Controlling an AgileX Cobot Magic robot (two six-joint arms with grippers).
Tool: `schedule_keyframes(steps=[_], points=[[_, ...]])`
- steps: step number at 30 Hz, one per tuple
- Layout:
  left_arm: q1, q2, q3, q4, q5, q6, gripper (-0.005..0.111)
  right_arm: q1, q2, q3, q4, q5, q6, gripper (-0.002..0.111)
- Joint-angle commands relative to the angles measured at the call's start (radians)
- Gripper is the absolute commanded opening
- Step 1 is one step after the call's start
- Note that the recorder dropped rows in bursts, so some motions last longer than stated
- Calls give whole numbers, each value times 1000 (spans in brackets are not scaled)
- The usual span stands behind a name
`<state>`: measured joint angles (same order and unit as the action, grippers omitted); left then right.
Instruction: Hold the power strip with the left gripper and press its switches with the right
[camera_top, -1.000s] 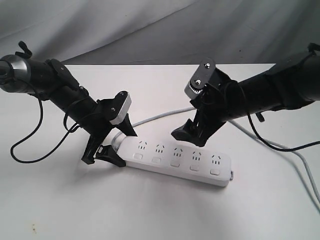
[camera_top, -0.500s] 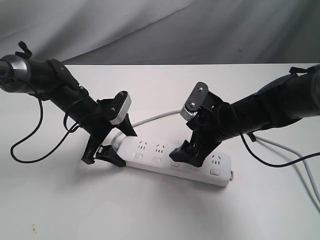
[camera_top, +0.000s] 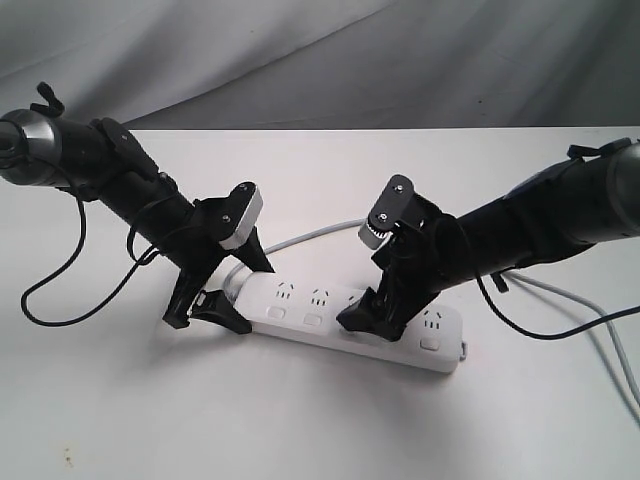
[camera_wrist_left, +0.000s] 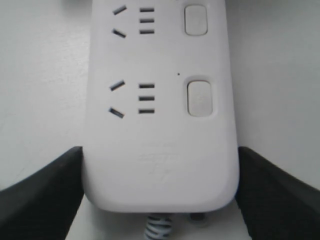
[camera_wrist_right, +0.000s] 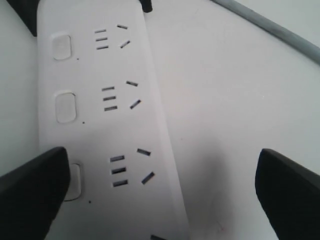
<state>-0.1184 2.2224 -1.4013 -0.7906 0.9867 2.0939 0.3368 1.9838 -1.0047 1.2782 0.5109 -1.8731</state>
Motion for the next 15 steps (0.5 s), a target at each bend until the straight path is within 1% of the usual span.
schedule_keyframes(steps=[1, 15], points=[[-2, -3, -5, -5, 9, -1, 36, 3, 9, 6, -29, -50, -19, 91], [-2, -3, -5, -5, 9, -1, 36, 3, 74, 9, -83, -60, -2, 91]])
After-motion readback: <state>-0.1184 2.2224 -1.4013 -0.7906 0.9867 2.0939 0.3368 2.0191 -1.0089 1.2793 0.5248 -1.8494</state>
